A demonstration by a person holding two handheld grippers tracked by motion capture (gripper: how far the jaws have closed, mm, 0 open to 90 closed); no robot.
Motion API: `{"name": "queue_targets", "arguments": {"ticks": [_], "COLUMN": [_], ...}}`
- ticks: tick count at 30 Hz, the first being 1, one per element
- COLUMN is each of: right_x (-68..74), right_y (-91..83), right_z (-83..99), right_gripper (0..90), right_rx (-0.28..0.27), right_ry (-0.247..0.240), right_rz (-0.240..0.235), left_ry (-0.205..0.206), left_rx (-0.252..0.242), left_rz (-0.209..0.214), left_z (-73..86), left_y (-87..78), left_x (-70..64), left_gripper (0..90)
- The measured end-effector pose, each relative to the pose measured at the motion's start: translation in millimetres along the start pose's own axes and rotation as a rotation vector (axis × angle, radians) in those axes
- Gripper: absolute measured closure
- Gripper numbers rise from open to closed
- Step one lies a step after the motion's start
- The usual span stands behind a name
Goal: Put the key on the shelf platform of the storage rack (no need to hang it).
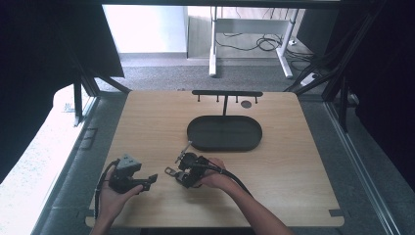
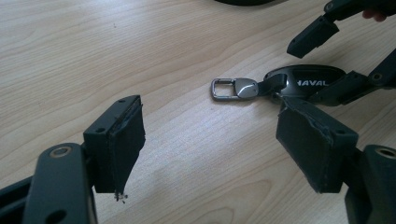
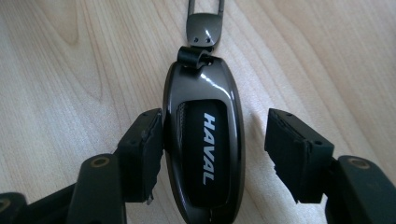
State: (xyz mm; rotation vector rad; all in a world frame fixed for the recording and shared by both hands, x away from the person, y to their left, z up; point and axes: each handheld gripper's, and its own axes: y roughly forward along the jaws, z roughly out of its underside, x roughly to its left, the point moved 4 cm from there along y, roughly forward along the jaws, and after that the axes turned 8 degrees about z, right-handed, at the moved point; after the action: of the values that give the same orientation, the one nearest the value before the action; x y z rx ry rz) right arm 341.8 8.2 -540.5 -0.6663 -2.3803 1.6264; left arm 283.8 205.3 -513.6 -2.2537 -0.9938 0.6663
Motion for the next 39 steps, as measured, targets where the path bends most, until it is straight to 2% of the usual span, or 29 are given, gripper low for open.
{"name": "queue_targets", "arguments": {"ticks": [7, 12, 20, 26, 29, 30, 39], "right_x": [1.6, 0.9, 0.8, 1.3, 0.1, -2.4, -12.9], "right_y": [7.1, 6.3, 5.7, 3.3, -2.8, -8.4, -33.4], "right_z": [0.2, -1.1, -0.6, 0.6, -0.2, -1.0, -2.1], "right_gripper": [41.7, 48.5, 49.2, 49.4, 49.4, 49.4, 49.5], "right_rx": [0.031, 0.033, 0.037, 0.041, 0.019, -0.004, -0.055], "right_ry": [-0.007, -0.004, -0.009, -0.012, -0.001, 0.005, 0.036], "right_rz": [-0.019, -0.025, -0.027, -0.051, -0.065, -0.069, -0.067], "left_ry": [-0.001, 0.000, -0.002, 0.000, 0.000, 0.001, 0.000], "left_rx": [-0.002, 0.001, -0.002, -0.002, -0.003, -0.002, -0.001], "left_rz": [0.000, 0.000, -0.002, -0.002, -0.002, -0.002, -0.004], "left_z": [-0.1, 0.0, -0.1, -0.1, -0.1, -0.1, -0.2], "left_y": [-0.4, 0.3, -0.2, -0.3, -0.3, -0.3, 0.4], "left_x": [0.1, 0.1, 0.2, 1.0, 0.9, 1.0, 0.4], "left_gripper": [23.9, 23.9, 23.9, 23.9, 23.9, 23.9, 23.9]}}
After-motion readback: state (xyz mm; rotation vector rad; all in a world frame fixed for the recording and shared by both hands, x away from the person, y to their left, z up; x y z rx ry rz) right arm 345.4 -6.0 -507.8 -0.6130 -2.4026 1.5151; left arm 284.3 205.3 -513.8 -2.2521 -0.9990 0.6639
